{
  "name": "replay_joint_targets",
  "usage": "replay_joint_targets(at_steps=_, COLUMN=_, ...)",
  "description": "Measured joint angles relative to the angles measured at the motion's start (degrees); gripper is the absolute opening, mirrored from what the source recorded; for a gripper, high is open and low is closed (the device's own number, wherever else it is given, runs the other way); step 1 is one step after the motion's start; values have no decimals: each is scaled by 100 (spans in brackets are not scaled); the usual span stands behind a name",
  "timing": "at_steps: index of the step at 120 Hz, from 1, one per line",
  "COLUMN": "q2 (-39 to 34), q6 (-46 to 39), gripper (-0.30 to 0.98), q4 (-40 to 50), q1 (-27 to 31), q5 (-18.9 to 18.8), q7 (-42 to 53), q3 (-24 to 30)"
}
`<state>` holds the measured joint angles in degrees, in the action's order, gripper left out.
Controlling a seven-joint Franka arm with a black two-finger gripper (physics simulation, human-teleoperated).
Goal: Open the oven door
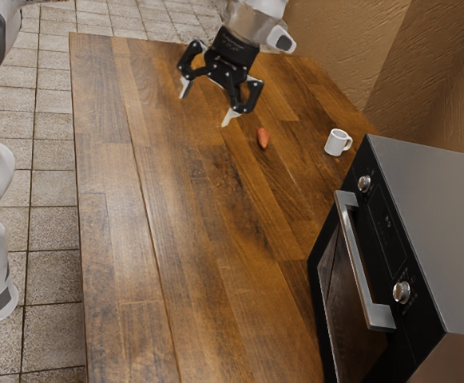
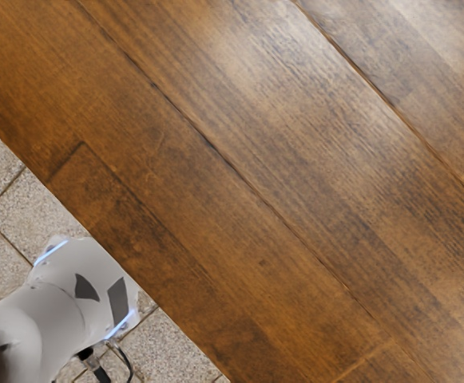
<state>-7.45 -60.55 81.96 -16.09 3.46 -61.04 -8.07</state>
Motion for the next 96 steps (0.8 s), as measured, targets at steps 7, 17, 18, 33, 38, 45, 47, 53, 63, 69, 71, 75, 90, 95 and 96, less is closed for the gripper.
replay_joint_targets(at_steps=7, q2=62, q6=-378, gripper=69, q4=-1, q1=-4, q5=69, q7=-712, q3=-13)
replay_joint_targets(at_steps=17, q2=-18, q6=-761, gripper=69, q4=-4, q1=-24, q5=139, q7=-1614, q3=13)
replay_joint_targets(at_steps=18, q2=-28, q6=-791, gripper=69, q4=-5, q1=-30, q5=144, q7=-1698, q3=20)
replay_joint_targets(at_steps=33, q2=-145, q6=-1056, gripper=69, q4=3, q1=-43, q5=170, q7=-2829, q3=8)
replay_joint_targets(at_steps=38, q2=-168, q6=-1098, gripper=69, q4=2, q1=-26, q5=168, q7=-3159, q3=-1)
replay_joint_targets(at_steps=45, q2=-221, q6=-1124, gripper=69, q4=6, q1=96, q5=179, q7=-3583, q3=64)
replay_joint_targets(at_steps=47, q2=-251, q6=-1131, gripper=69, q4=16, q1=273, q5=193, q7=-3695, q3=195)
replay_joint_targets(at_steps=53, q2=-352, q6=-1153, gripper=69, q4=56, q1=1054, q5=243, q7=-4014, q3=886)
replay_joint_targets(at_steps=63, q2=-832, q6=-1523, gripper=69, q4=774, q1=1208, q5=259, q7=-4486, q3=1501)
replay_joint_targets(at_steps=69, q2=-1086, q6=-1850, gripper=69, q4=1152, q1=1071, q5=258, q7=-4698, q3=1758)
replay_joint_targets(at_steps=71, q2=-1127, q6=-1957, gripper=69, q4=1217, q1=1000, q5=256, q7=-4755, q3=1805)
replay_joint_targets(at_steps=75, q2=-1173, q6=-2165, gripper=69, q4=1299, q1=837, q5=253, q7=-4858, q3=1866)
replay_joint_targets(at_steps=90, q2=-1203, q6=-2760, gripper=69, q4=1386, q1=439, q5=256, q7=-5188, q3=2073)
replay_joint_targets(at_steps=95, q2=-1193, q6=-2910, gripper=69, q4=1391, q1=263, q5=255, q7=-5283, q3=2096)
replay_joint_targets(at_steps=96, q2=-1191, q6=-2937, gripper=69, q4=1391, q1=229, q5=255, q7=-5302, q3=2099)
